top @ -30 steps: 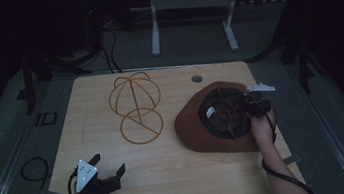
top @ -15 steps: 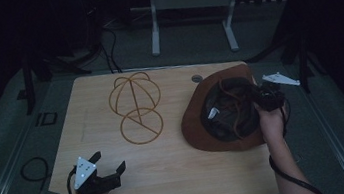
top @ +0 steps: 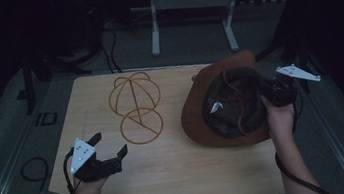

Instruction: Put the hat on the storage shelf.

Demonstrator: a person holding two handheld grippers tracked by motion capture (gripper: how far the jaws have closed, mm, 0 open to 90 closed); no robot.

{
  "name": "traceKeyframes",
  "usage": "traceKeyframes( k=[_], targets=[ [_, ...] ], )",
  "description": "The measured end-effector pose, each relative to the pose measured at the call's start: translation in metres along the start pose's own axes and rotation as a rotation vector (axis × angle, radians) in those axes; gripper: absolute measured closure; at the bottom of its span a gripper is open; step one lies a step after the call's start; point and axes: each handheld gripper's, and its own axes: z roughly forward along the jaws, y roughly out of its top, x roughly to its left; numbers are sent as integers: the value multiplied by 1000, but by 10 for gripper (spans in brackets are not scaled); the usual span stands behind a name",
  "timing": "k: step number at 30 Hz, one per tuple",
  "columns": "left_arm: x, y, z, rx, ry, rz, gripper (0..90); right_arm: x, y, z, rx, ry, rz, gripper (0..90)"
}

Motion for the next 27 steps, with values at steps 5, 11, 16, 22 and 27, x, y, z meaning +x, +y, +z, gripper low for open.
traceKeyframes(
  k=[5,11,16,22,27],
  targets=[
    [-12,37,6,-13,-39,49,55,3,4,-6,-3,22,3,847],
    [-34,68,29,-8,-105,86,54,7,6,-11,-18,19,-1,847],
    [-56,81,54,9,-154,128,54,8,3,-12,-18,32,8,847],
    [-84,86,82,37,-208,154,55,11,-1,-14,-20,34,3,847],
    [-104,88,106,59,-247,155,55,14,-3,-15,-17,44,1,847]
  ],
)
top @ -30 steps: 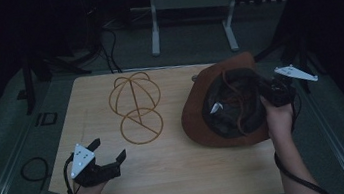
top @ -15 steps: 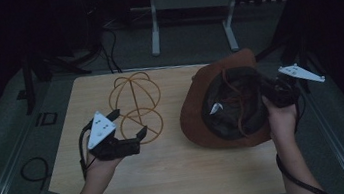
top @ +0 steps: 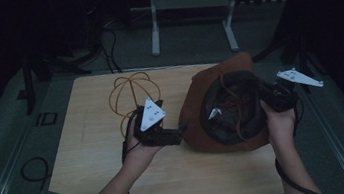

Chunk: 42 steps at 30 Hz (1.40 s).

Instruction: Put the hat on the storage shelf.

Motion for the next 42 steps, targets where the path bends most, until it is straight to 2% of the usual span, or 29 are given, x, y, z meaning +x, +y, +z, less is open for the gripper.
traceKeyframes(
  k=[3,7,8,11,12,16,19,21,22,23,24,26,29,34,36,42],
  targets=[
    [-6,3,18,21,-8,28,61,2,-2,0,5,6,-5,847],
    [-14,8,42,25,-23,22,62,6,-6,1,9,7,-16,846],
    [-17,10,48,28,-7,34,62,6,-7,1,8,9,-14,846],
    [-24,13,67,55,5,47,77,5,-10,3,13,19,5,846],
    [-26,13,72,64,9,59,113,5,-11,4,14,20,12,846],
    [-31,12,94,112,57,66,146,5,-11,3,12,20,17,846],
    [-32,11,106,144,128,66,158,7,-11,0,8,25,14,847],
    [-32,9,113,167,157,82,244,8,-10,-2,3,26,8,846],
    [-32,9,113,167,157,82,291,8,-10,-2,3,26,8,846],
    [-29,7,117,159,170,79,291,9,-10,-3,3,26,5,846],
    [-27,7,118,159,182,75,504,9,-11,-5,1,17,2,846],
    [-22,6,119,143,196,45,672,9,-13,-7,2,12,3,846],
    [-15,8,122,159,196,26,811,10,-16,-8,15,20,3,846],
    [-8,11,124,175,194,14,845,14,-24,-7,29,18,1,843],
    [-7,16,123,178,199,27,847,15,-27,-7,34,9,-5,843],
    [-6,27,117,150,194,30,850,12,-35,-11,33,9,17,830]
  ],
)
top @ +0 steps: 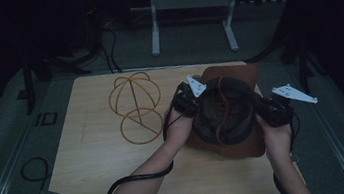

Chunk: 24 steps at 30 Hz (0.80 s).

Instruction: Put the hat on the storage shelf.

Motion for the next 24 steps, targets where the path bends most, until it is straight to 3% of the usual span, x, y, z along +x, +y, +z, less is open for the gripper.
traceKeyframes(
  k=[4,8,12,15,19,24],
  targets=[
    [2,6,-8,-40,-6,-9,850,-1,-2,-7,-12,20,5,780],
    [3,12,-15,-72,-7,12,850,0,-4,-16,-18,45,-7,717],
    [6,15,-20,-87,9,25,850,-2,-7,-30,-10,96,-2,524],
    [10,15,-22,-102,9,15,850,-5,-10,-41,-4,119,-22,442],
    [14,13,-27,-127,-1,23,850,-19,-13,-52,-24,102,-14,369],
    [20,10,-32,-159,-49,40,849,-44,-16,-59,-29,81,19,392]
  ],
)
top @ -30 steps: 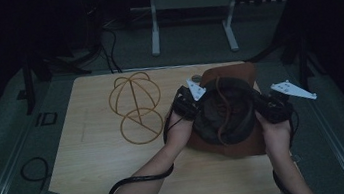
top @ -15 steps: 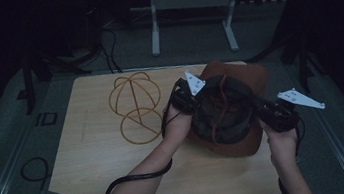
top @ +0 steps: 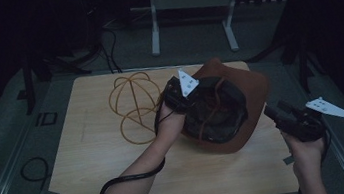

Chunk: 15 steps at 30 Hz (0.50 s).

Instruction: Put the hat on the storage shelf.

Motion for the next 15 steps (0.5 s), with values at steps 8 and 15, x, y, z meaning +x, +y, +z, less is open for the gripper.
traceKeyframes(
  k=[8,15],
  targets=[
    [8,-2,-8,-77,-98,12,849,-20,-7,-9,16,-43,-13,431],
    [19,-3,-13,-168,-196,-2,848,-25,-11,-13,-1,-60,-25,422]
  ],
)
